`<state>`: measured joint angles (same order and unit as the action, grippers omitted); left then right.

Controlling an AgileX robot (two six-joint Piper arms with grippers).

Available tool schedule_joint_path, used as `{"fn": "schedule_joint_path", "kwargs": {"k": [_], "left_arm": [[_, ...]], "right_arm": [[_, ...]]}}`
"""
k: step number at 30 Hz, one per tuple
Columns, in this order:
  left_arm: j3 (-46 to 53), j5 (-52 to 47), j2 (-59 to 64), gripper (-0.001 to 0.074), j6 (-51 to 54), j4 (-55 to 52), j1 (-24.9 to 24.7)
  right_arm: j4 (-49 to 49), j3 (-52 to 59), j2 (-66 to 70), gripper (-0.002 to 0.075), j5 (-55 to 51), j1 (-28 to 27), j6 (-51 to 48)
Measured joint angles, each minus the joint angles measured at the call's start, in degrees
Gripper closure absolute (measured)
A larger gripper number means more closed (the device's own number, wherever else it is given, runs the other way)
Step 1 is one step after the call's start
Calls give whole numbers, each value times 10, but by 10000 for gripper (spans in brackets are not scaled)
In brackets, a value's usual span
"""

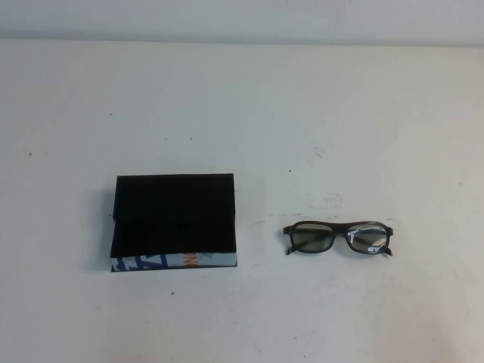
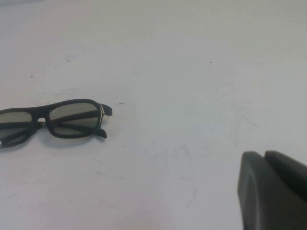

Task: Return glasses to glasses case

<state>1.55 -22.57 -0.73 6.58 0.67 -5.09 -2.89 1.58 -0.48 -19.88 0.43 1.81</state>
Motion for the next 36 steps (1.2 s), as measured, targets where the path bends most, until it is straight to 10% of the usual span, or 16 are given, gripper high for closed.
{"fn": "schedule_joint_path", "kwargs": {"k": [8, 25, 36], "left_arm": [[0, 0, 0, 738, 0, 0, 0], [0, 0, 0, 738, 0, 0, 0], [0, 0, 0, 738, 0, 0, 0]], "right_arm": [[-45, 0, 0, 737, 10, 0, 0], [-449, 0, 0, 737, 169, 0, 0], [-399, -161, 103, 737, -106, 0, -31]]}}
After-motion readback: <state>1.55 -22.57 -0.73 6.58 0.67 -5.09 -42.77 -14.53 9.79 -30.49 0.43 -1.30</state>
